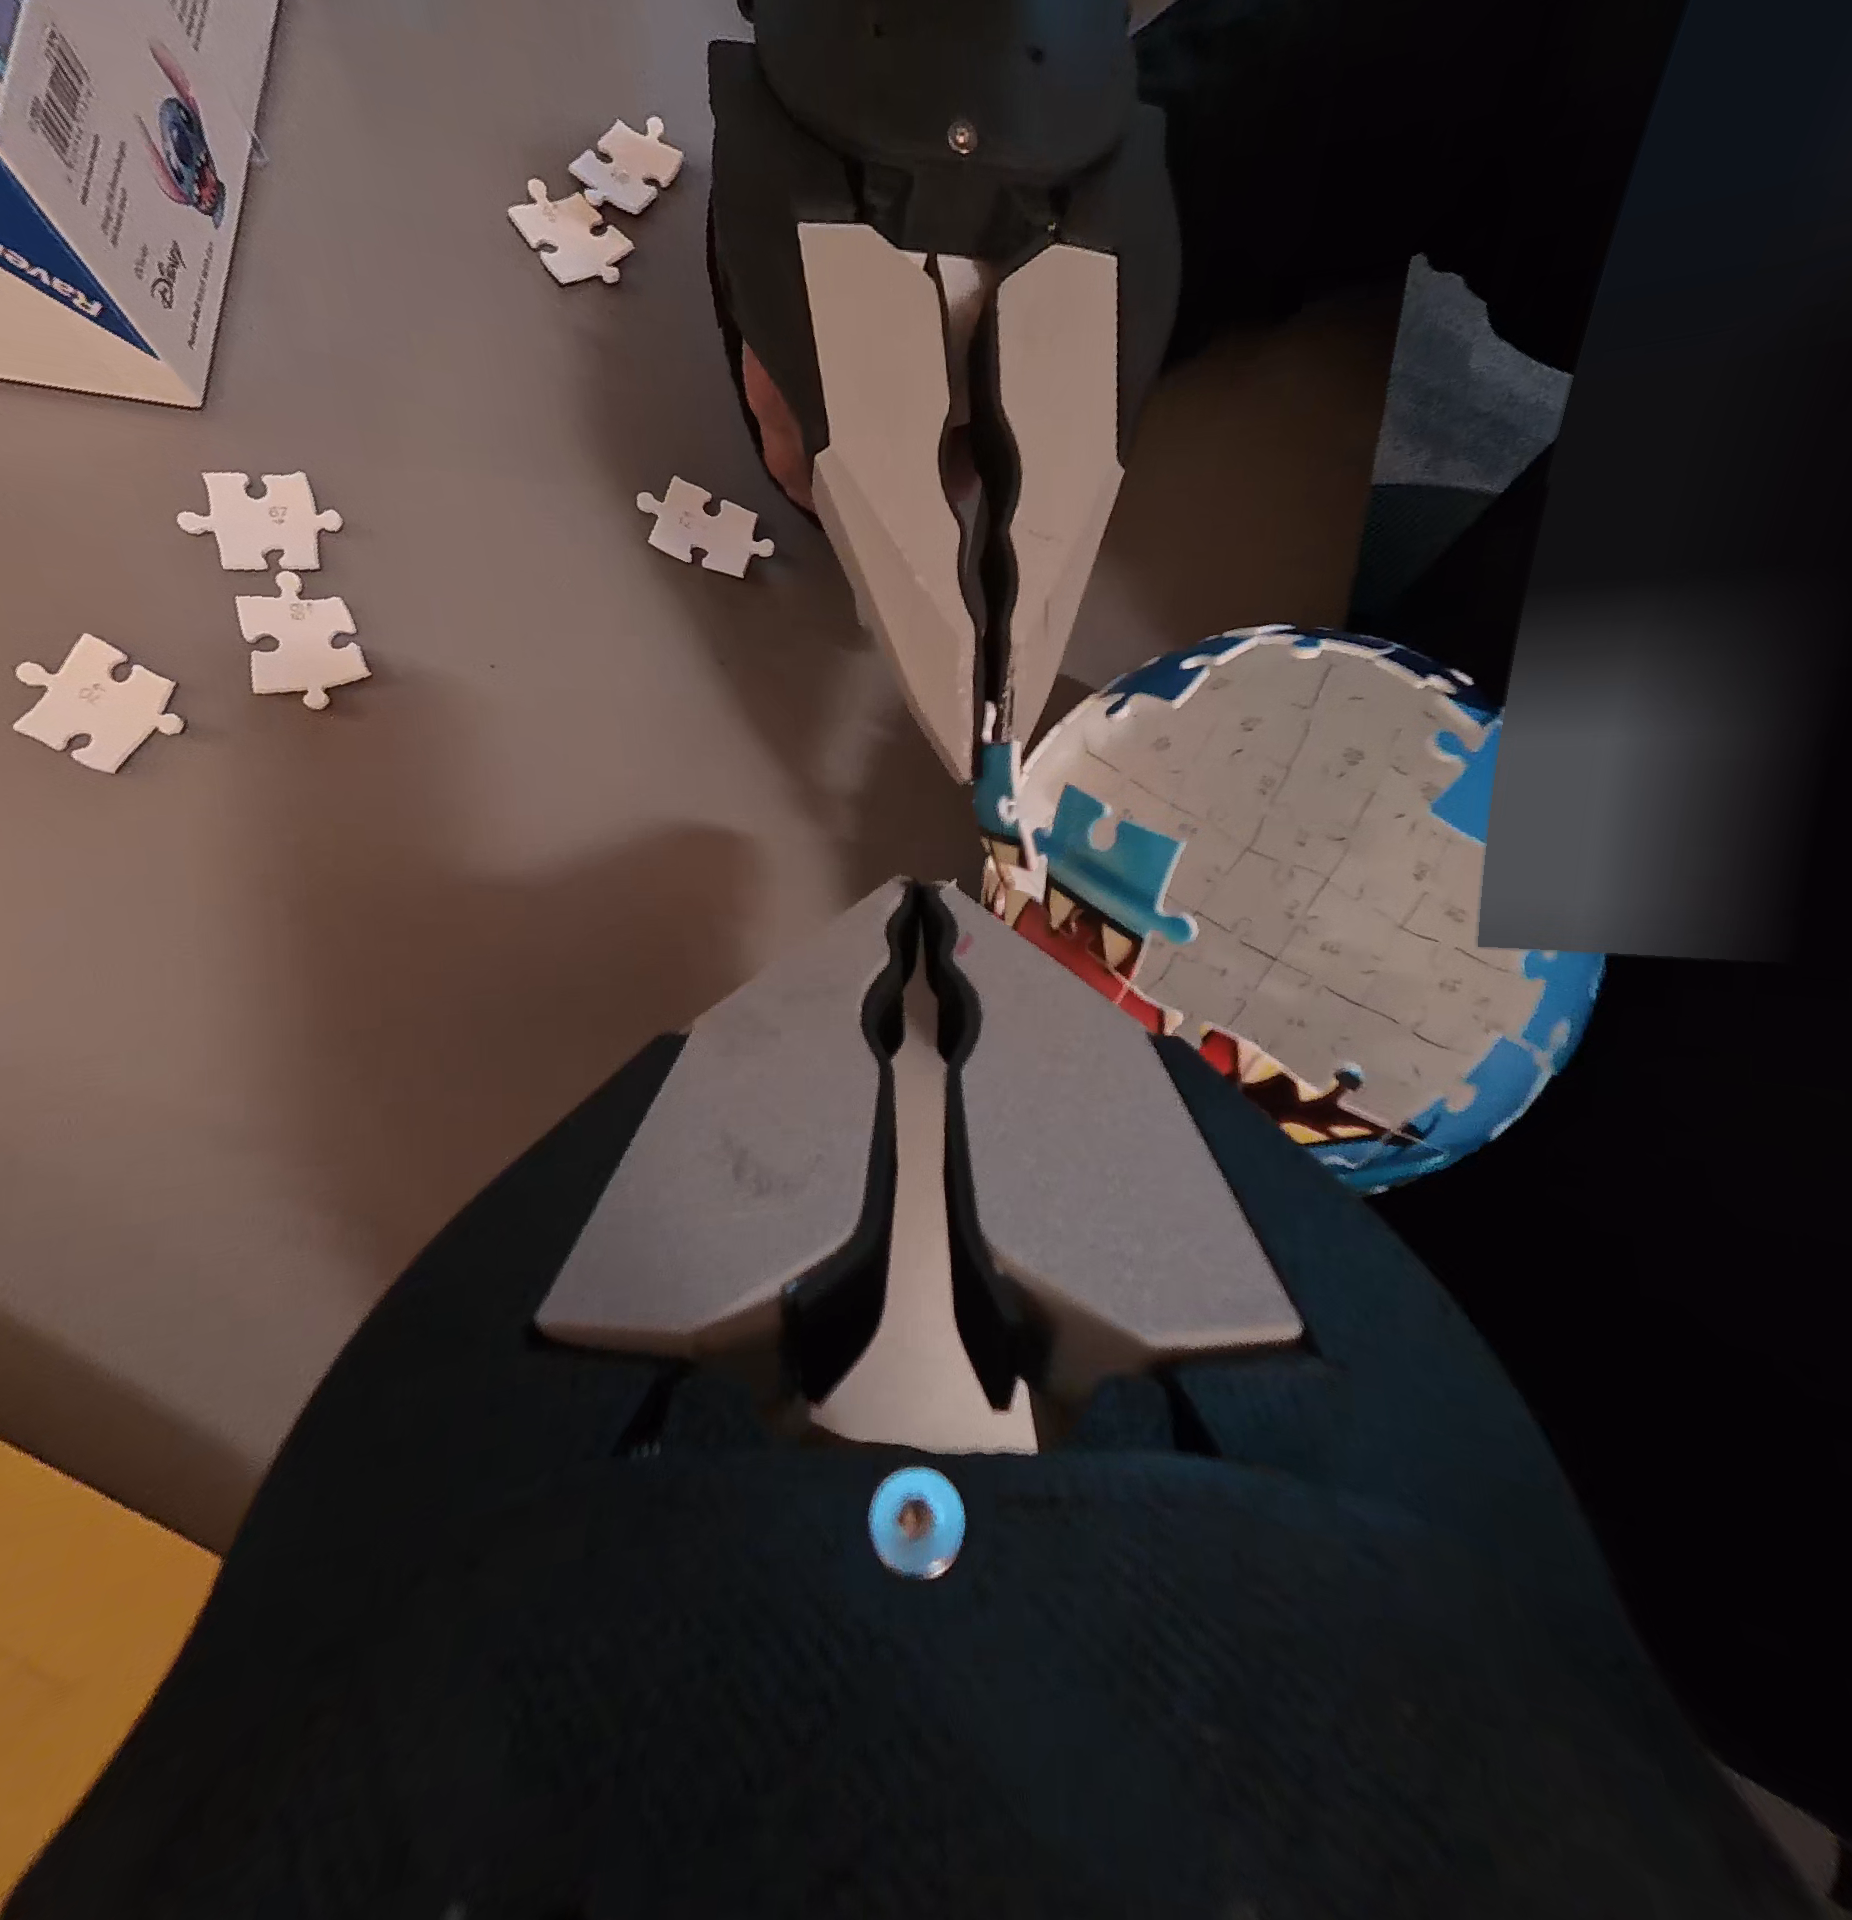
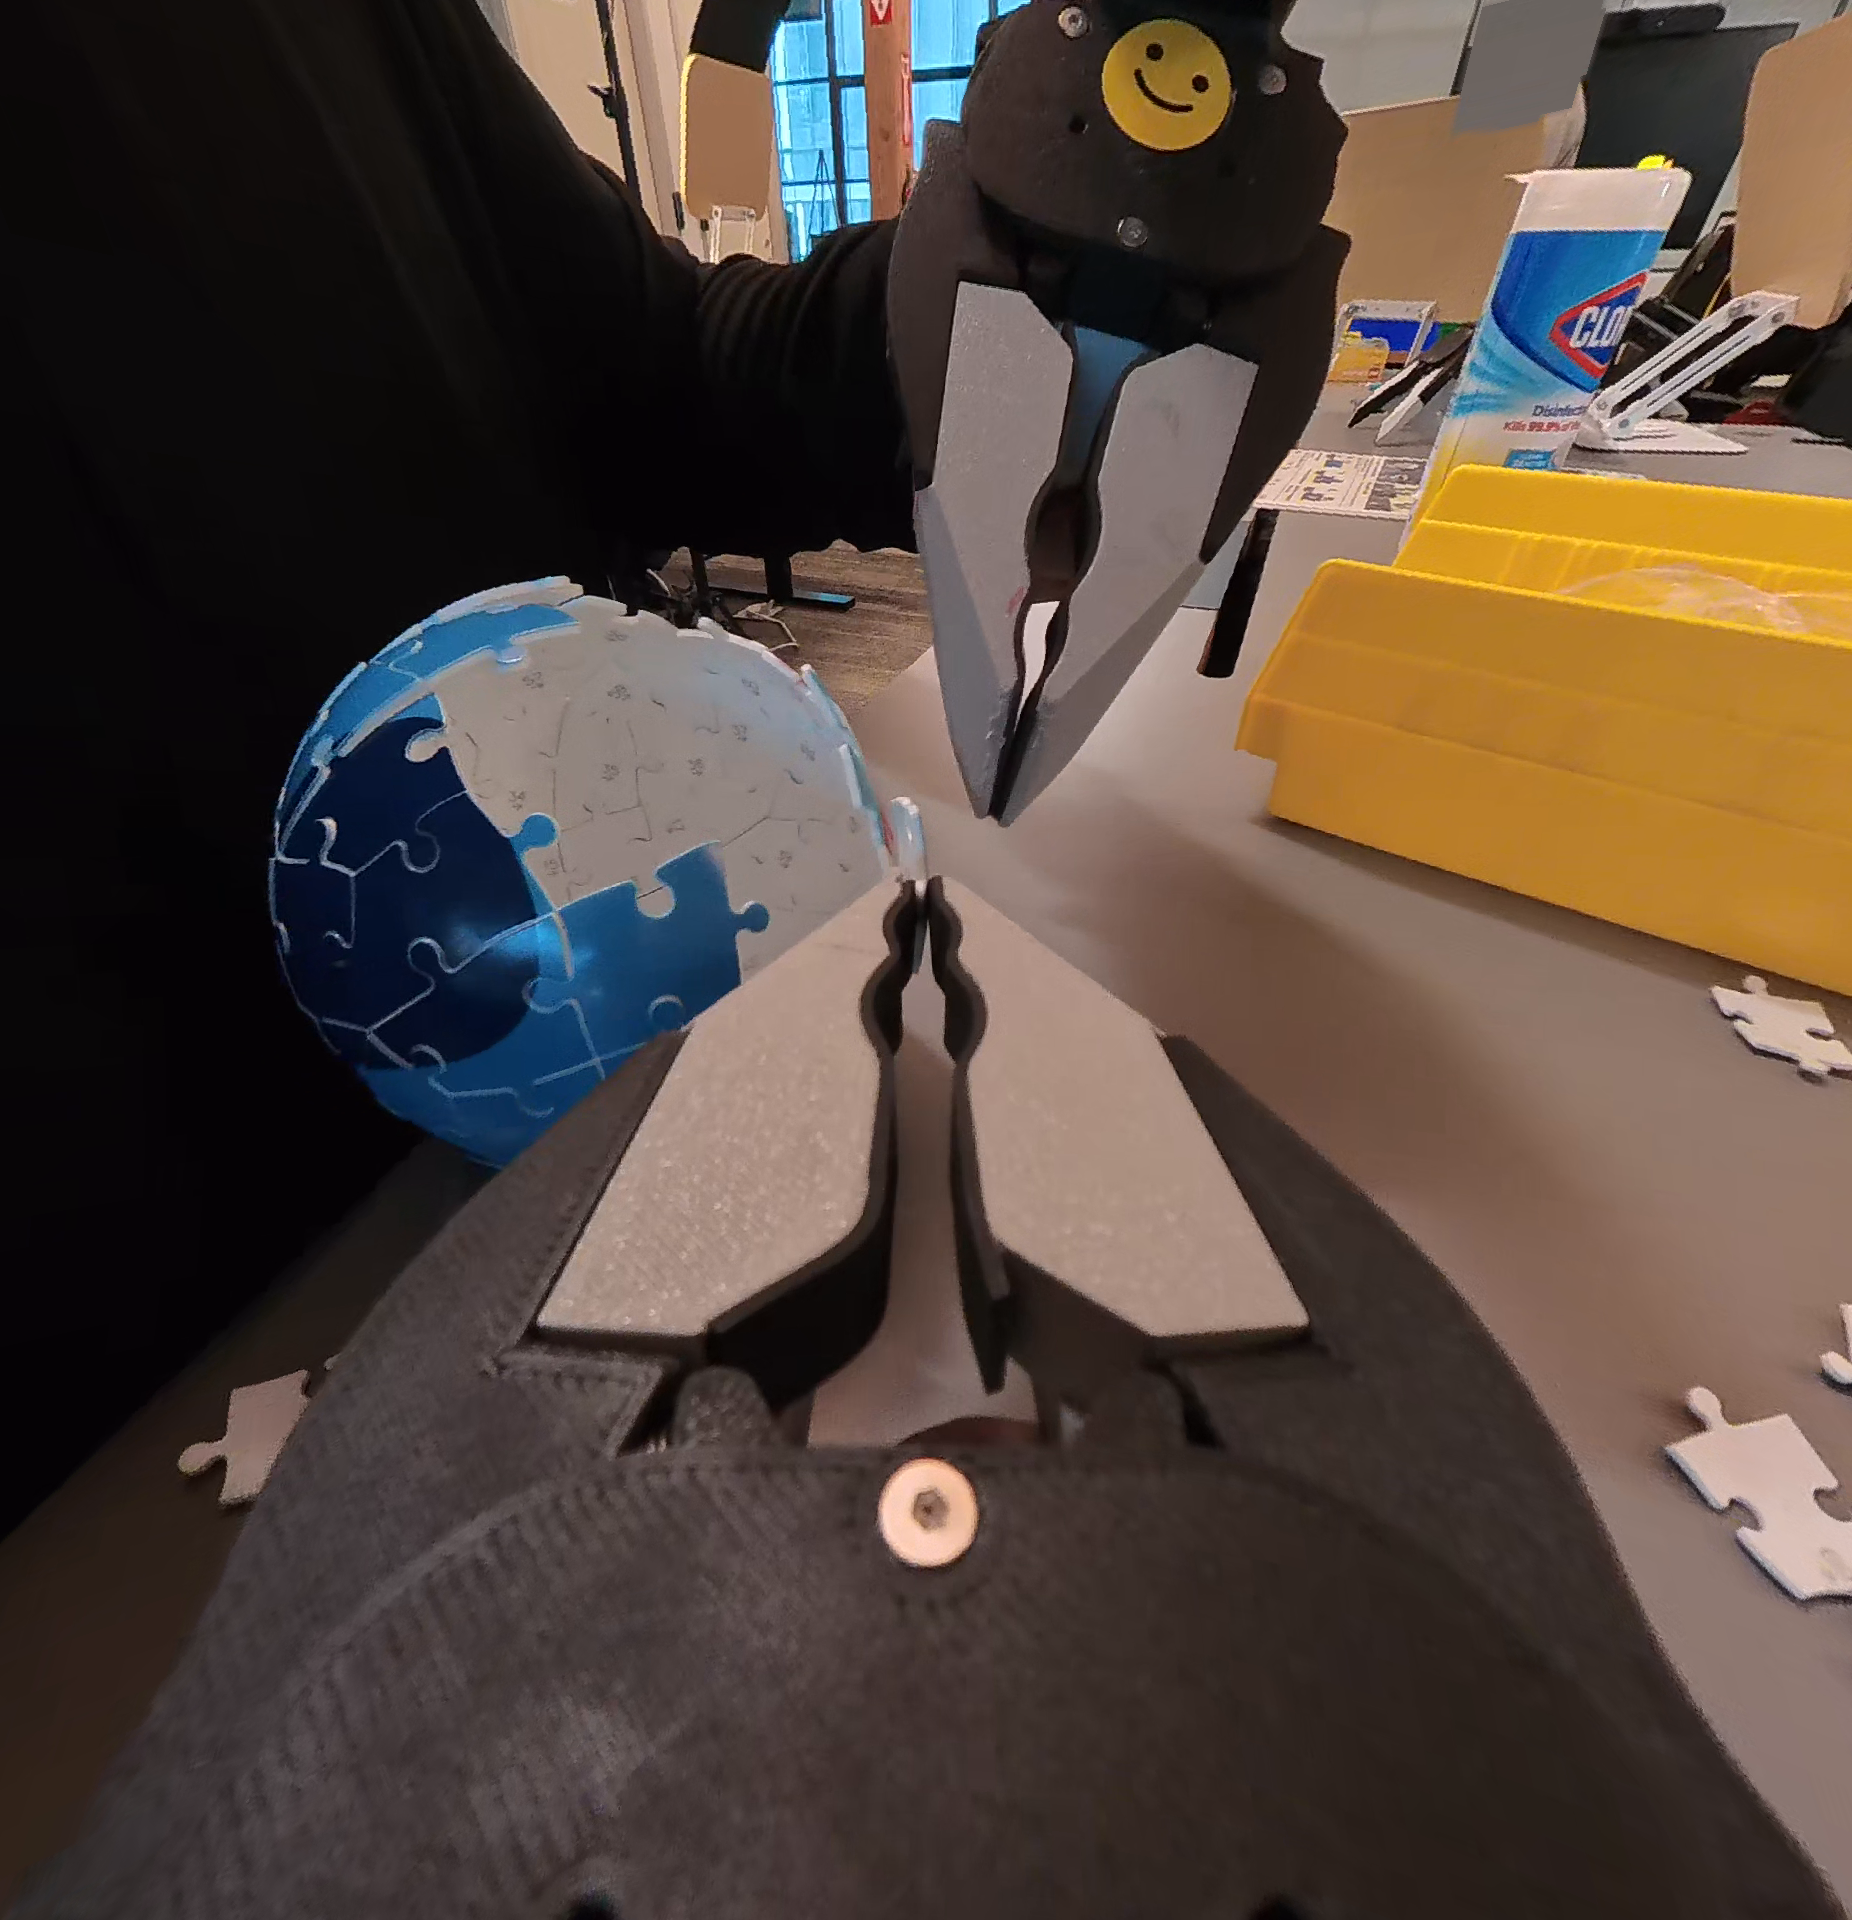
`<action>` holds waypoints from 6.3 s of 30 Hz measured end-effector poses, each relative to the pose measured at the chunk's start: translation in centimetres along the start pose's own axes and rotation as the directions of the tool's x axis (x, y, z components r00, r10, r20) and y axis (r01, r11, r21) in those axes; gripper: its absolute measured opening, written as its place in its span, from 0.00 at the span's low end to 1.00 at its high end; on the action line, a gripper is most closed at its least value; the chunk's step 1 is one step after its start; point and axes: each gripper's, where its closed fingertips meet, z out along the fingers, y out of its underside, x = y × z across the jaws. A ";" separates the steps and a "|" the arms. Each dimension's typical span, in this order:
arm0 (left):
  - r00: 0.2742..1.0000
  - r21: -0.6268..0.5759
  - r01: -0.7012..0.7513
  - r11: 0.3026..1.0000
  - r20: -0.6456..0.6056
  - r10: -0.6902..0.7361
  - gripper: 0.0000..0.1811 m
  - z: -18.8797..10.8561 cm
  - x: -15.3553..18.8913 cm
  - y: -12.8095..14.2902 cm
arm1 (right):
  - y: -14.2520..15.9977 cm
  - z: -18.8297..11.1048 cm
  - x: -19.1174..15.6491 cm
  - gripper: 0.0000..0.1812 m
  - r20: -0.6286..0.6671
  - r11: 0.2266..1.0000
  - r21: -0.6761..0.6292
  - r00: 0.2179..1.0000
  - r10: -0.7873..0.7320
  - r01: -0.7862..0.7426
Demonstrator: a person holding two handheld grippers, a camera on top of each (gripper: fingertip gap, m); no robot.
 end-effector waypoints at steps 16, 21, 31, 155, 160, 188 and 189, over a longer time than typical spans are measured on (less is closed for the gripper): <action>1.000 -0.005 -0.006 1.000 -0.025 0.006 0.00 0.5 0.5 0.1 | 0.4 0.2 -0.2 0.00 -0.011 0.997 -0.040 0.998 -0.066 0.065; 0.999 -0.006 0.002 1.000 -0.043 -0.002 0.00 0.8 0.4 0.0 | 0.3 0.0 -0.3 0.00 0.002 0.997 -0.020 0.997 -0.073 0.073; 0.997 -0.015 0.001 1.000 -0.080 -0.002 0.00 1.3 0.5 0.0 | 0.2 -0.1 -0.3 0.00 0.022 0.999 -0.007 0.999 -0.044 0.044; 0.970 0.013 -0.021 1.000 -0.243 0.023 0.00 1.5 2.8 -0.6 | -0.9 0.6 -2.0 0.01 -0.075 0.942 -0.015 0.939 -0.337 0.337; 0.971 0.016 -0.024 1.000 -0.237 0.027 0.00 1.5 2.8 -0.4 | -1.1 0.5 -2.0 0.01 -0.087 0.938 -0.009 0.934 -0.347 0.347; 0.963 0.138 -0.132 0.982 -0.216 0.160 0.00 1.0 2.3 -1.6 | -1.2 0.0 -1.1 0.01 -0.118 0.910 -0.063 0.902 -0.415 0.410; 0.963 0.139 -0.133 0.981 -0.215 0.161 0.00 1.0 2.3 -1.6 | -1.2 -0.1 -1.1 0.01 -0.118 0.906 -0.069 0.898 -0.423 0.418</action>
